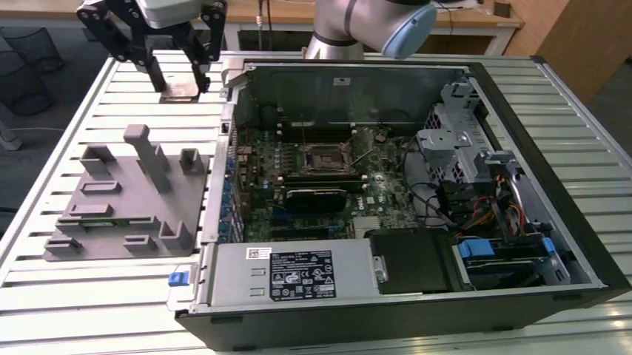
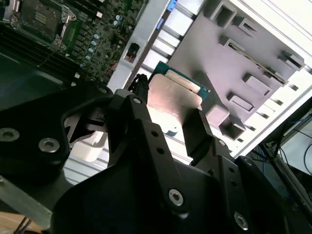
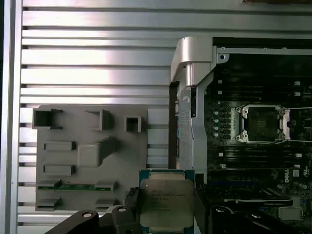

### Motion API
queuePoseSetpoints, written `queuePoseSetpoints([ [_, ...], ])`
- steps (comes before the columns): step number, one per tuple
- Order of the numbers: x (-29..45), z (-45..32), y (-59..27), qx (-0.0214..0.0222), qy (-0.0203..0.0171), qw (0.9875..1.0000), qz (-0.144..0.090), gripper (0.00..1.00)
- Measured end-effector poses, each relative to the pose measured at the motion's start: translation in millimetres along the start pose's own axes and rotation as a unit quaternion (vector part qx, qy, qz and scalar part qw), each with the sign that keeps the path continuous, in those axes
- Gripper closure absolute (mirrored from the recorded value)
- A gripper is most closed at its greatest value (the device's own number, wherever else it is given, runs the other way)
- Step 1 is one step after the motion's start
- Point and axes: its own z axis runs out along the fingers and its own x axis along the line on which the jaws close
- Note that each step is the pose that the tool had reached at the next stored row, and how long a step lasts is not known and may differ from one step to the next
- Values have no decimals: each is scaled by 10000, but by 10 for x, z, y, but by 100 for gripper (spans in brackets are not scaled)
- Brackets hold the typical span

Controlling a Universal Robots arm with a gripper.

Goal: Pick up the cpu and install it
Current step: 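Pick up the cpu and move it towards the insertion slot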

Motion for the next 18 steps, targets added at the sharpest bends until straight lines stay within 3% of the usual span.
queuePoseSetpoints([
  [6, -203, 5, 1, 1, 1, 10000, 0, 47],
  [18, -520, 18, 5, 0, 0, 10000, 0, 47],
])
